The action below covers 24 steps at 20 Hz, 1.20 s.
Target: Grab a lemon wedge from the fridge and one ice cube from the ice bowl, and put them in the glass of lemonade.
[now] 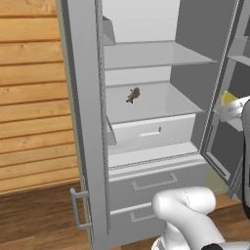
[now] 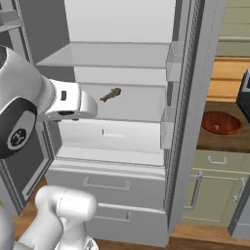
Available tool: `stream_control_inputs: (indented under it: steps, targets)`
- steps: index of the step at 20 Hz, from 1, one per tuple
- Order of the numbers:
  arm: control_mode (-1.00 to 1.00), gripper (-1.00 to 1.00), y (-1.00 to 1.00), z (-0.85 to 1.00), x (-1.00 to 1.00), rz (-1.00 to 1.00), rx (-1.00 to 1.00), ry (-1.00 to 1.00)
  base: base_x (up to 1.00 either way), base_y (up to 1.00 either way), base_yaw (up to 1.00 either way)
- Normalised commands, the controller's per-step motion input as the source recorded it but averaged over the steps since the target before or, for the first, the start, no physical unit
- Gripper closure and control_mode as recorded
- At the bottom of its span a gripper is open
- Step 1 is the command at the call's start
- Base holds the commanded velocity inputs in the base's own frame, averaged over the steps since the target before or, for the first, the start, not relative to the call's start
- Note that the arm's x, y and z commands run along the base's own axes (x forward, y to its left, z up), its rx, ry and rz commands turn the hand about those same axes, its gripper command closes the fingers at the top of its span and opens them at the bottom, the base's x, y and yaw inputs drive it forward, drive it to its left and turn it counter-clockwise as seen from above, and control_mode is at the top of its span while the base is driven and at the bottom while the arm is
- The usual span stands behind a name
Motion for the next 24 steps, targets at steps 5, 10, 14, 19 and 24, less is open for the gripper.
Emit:
stream_control_inputs:
  steps: [5, 10, 14, 19, 24]
  targets:
    - [-1.00, 1.00, 0.32, -0.11, -0.55, -0.26, 0.06, 0.01, 0.00, 0.00, 0.00]
    - [-1.00, 1.00, 0.20, -0.41, 0.10, -0.06, 0.03, 0.15, 0.00, 0.00, 0.00]
    - [-1.00, 1.00, 0.00, -0.07, 0.01, 0.00, 0.01, 0.06, 0.00, 0.00, 0.00]
    - [-1.00, 1.00, 0.00, -0.12, 0.13, -0.01, -0.01, 0.02, 0.00, 0.00, 0.00]
    - [-1.00, 1.00, 0.00, -0.11, 0.18, -0.01, -0.02, 0.00, 0.00, 0.00, 0.00]
